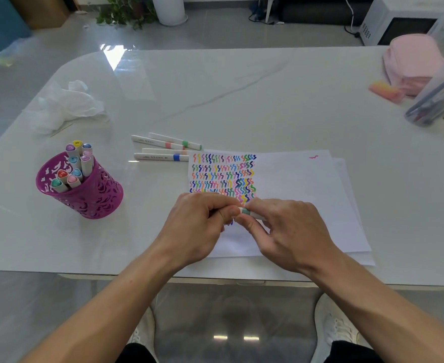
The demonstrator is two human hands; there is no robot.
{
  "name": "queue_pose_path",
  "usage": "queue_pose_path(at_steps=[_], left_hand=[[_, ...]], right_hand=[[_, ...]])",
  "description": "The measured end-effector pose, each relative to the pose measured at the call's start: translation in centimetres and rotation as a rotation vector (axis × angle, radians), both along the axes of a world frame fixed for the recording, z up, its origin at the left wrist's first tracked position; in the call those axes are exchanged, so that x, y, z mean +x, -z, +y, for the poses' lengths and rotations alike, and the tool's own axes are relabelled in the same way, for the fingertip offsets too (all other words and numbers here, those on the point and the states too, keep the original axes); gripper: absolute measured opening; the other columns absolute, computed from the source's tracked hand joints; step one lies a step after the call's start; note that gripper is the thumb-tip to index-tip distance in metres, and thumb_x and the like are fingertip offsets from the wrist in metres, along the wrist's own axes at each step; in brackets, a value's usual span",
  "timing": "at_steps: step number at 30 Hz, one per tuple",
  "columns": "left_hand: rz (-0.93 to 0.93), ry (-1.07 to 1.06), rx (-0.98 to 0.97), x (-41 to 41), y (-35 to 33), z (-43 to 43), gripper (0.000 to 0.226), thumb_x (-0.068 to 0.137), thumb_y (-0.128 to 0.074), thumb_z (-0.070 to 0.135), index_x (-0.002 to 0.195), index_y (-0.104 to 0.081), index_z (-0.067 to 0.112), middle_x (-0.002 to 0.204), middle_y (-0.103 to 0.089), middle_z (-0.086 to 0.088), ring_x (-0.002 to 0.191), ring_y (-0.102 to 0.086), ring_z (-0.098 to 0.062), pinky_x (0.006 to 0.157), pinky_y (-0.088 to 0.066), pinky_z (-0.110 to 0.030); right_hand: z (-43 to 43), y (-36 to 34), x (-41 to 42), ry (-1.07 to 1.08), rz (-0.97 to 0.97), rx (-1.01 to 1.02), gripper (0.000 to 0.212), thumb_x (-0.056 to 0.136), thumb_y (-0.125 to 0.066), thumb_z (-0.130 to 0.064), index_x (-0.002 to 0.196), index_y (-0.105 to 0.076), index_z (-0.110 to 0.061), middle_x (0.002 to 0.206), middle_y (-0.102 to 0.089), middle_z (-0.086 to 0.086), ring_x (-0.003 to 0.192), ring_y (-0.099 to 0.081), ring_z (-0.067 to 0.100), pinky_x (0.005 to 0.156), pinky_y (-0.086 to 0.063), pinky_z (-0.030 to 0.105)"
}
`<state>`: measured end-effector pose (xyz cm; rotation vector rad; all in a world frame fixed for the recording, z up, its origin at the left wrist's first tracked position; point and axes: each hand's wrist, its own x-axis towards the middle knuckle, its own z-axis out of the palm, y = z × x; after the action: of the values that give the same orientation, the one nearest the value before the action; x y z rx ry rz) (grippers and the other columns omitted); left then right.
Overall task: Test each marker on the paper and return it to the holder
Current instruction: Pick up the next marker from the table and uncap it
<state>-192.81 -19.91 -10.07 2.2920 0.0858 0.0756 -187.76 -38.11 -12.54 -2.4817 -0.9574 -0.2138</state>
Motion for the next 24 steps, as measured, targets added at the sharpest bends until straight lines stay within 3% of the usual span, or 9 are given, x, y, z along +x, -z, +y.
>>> queue_pose_path(at_steps=[3,7,9,11,14,16,18,21,24], left_hand=[[0.001,-0.017,0.008,0.1,-0.2,0.2,0.014,0.094,-0.068,0.023,0.102,-0.08,0.025,0.072,-0.068,0.022,0.066,-0.063,0.004,0.065,-0.051,-0.016],[0.03,-0.032,0.006,0.2,-0.4,0.5,0.013,0.094,-0.067,0.026,0.097,-0.079,0.027,0.067,-0.065,0.025,0.064,-0.063,0.002,0.063,-0.051,-0.018],[0.002,-0.078,0.05,0.3,-0.1,0.7,0.014,0.096,-0.065,0.027,0.096,-0.078,0.027,0.071,-0.065,0.025,0.069,-0.063,0.001,0.064,-0.05,-0.018],[-0.01,-0.112,0.112,0.3,0.2,0.9,0.015,0.098,-0.061,0.028,0.1,-0.076,0.024,0.083,-0.067,0.021,0.078,-0.063,0.0,0.067,-0.046,-0.013],[-0.013,-0.122,0.187,0.3,0.7,1.2,0.015,0.1,-0.058,0.029,0.103,-0.073,0.025,0.096,-0.067,0.016,0.084,-0.059,-0.003,0.07,-0.041,-0.01],[0.007,-0.099,0.224,0.2,0.9,1.3,0.016,0.101,-0.057,0.031,0.107,-0.071,0.026,0.099,-0.063,0.018,0.087,-0.058,-0.004,0.072,-0.042,-0.012],[0.013,-0.068,0.278,0.2,1.2,1.3,0.017,0.101,-0.056,0.033,0.109,-0.069,0.026,0.104,-0.063,0.016,0.09,-0.059,-0.006,0.075,-0.048,-0.021],[0.03,-0.045,0.345,0.2,1.5,1.4,0.017,0.101,-0.055,0.035,0.108,-0.067,0.026,0.104,-0.064,0.013,0.088,-0.058,-0.01,0.074,-0.05,-0.028],[0.069,-0.039,0.383,0.1,1.6,1.3,0.016,0.1,-0.054,0.037,0.107,-0.065,0.027,0.104,-0.063,0.012,0.088,-0.058,-0.012,0.075,-0.052,-0.031]], right_hand=[[-0.2,-0.1,0.0,0.043,0.027,0.001,0.043,0.096,-0.048,-0.063,0.076,-0.058,-0.027,0.048,-0.03,-0.017,0.049,-0.045,0.016,0.046,-0.038,0.029],[-0.5,-0.7,0.3,0.054,0.127,-0.008,0.042,0.097,-0.045,-0.066,0.083,-0.06,-0.029,0.05,-0.042,-0.014,0.052,-0.048,0.015,0.052,-0.041,0.031],[-0.7,-1.1,0.7,0.082,0.227,0.022,0.029,0.098,-0.049,-0.059,0.102,-0.059,-0.032,0.057,-0.053,-0.011,0.057,-0.053,0.015,0.057,-0.043,0.034],[-0.9,-1.2,1.3,0.106,0.353,0.111,0.024,0.101,-0.052,-0.045,0.122,-0.046,-0.033,0.061,-0.054,-0.007,0.054,-0.05,0.012,0.056,-0.039,0.035],[-1.2,-1.2,1.5,0.131,0.493,0.277,0.028,0.105,-0.047,-0.021,0.125,-0.033,-0.036,0.086,-0.061,-0.004,0.063,-0.057,0.014,0.06,-0.044,0.037],[-1.1,-1.3,1.5,0.14,0.546,0.38,0.025,0.106,-0.044,-0.013,0.118,-0.042,-0.035,0.101,-0.064,-0.002,0.065,-0.06,0.015,0.061,-0.048,0.033],[-0.9,-1.5,1.4,0.142,0.68,0.554,0.029,0.106,-0.04,-0.006,0.108,-0.059,-0.027,0.102,-0.068,0.001,0.064,-0.061,0.02,0.06,-0.054,0.036],[-0.8,-1.6,1.6,0.114,0.835,0.727,0.043,0.1,-0.037,0.008,0.111,-0.071,-0.017,0.099,-0.074,0.007,0.079,-0.07,0.028,0.068,-0.061,0.038],[-0.9,-1.1,1.5,0.079,0.714,0.638,0.03,0.094,-0.062,0.004,0.11,-0.071,-0.021,0.092,-0.076,0.002,0.09,-0.072,0.021,0.073,-0.062,0.042]])
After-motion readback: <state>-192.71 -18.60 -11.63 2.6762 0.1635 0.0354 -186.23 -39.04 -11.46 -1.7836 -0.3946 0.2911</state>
